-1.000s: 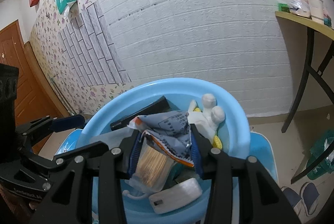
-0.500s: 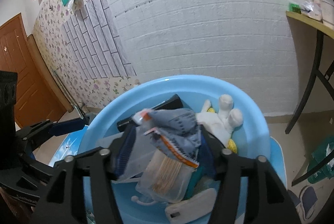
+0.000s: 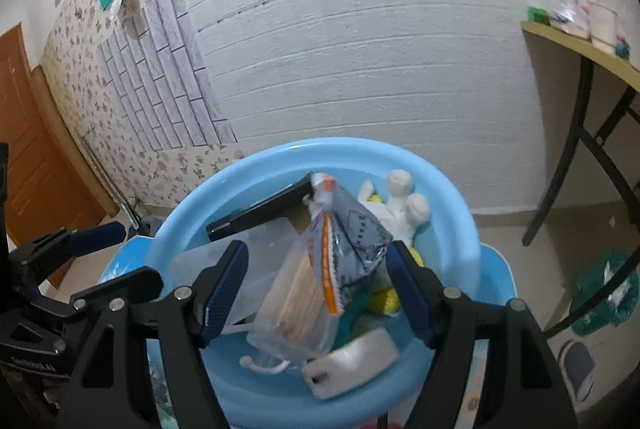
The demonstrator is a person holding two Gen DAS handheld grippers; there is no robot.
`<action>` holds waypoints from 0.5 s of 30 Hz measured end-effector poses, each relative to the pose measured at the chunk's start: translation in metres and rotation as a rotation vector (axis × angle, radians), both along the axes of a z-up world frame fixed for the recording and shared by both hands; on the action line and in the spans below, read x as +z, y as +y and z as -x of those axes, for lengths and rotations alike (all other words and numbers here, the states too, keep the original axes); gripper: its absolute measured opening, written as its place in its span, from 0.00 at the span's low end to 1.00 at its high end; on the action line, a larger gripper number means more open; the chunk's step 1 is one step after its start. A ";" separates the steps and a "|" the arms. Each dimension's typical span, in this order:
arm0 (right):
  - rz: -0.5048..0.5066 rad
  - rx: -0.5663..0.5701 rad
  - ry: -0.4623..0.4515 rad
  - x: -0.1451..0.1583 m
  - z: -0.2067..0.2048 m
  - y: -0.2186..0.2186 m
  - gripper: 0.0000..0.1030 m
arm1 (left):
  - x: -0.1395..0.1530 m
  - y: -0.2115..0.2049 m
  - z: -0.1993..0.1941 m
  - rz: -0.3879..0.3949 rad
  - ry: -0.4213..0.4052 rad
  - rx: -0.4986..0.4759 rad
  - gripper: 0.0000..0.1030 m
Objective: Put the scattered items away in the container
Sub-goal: 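Open both grippers to drop the bottle and pouch into the basin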
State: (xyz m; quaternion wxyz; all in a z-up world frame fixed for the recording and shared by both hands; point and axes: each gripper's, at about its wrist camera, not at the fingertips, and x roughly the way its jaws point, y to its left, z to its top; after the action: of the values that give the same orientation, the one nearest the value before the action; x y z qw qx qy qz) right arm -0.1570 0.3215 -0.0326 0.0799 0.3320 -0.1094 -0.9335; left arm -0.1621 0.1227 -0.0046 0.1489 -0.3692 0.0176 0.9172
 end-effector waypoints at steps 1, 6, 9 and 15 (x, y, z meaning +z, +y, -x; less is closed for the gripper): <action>0.006 -0.010 0.000 0.001 -0.002 0.002 0.69 | 0.001 0.000 -0.002 0.000 -0.001 0.001 0.88; -0.001 -0.022 -0.001 0.004 -0.013 0.002 0.69 | 0.006 -0.002 -0.012 0.012 -0.002 0.009 0.92; -0.012 -0.015 0.006 0.010 -0.022 -0.003 0.69 | 0.010 -0.002 -0.019 0.026 -0.006 0.010 0.93; -0.038 0.004 0.023 0.022 -0.038 -0.015 0.69 | 0.020 -0.005 -0.033 0.051 -0.011 0.035 0.97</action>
State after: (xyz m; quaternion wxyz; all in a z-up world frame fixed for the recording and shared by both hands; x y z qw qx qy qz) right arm -0.1185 0.3065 -0.0105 0.0767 0.3231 -0.0903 -0.9389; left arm -0.1291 0.1176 0.0151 0.1235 -0.3781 0.0338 0.9169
